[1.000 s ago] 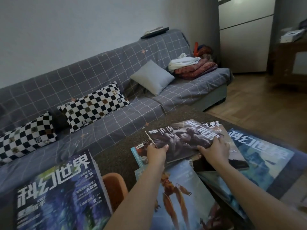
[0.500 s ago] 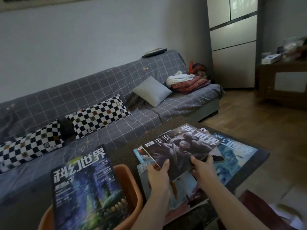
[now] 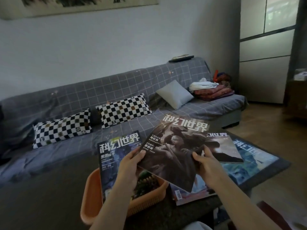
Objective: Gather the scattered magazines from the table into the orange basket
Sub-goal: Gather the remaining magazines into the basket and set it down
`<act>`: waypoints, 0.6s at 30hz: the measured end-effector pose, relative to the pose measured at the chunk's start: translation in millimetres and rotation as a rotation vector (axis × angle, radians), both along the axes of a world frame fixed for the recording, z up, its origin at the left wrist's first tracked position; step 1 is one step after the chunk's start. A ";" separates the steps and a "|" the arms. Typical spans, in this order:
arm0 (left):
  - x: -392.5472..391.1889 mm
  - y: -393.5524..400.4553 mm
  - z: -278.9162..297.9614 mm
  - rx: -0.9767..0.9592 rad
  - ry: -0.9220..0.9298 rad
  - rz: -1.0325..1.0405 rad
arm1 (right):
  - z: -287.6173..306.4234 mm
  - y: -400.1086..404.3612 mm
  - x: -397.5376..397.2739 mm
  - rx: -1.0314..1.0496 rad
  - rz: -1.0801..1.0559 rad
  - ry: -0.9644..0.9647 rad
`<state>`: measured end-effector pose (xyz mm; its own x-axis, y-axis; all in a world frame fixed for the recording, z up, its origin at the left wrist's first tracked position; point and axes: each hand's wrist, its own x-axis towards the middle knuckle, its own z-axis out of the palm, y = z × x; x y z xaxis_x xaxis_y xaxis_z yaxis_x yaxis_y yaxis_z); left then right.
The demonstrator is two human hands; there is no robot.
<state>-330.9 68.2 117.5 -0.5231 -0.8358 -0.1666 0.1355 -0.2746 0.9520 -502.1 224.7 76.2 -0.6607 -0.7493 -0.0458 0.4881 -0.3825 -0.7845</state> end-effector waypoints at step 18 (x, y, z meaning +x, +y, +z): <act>109.5 -49.1 -50.7 -0.438 -0.302 0.290 | 12.4 -132.1 73.7 0.409 0.061 0.702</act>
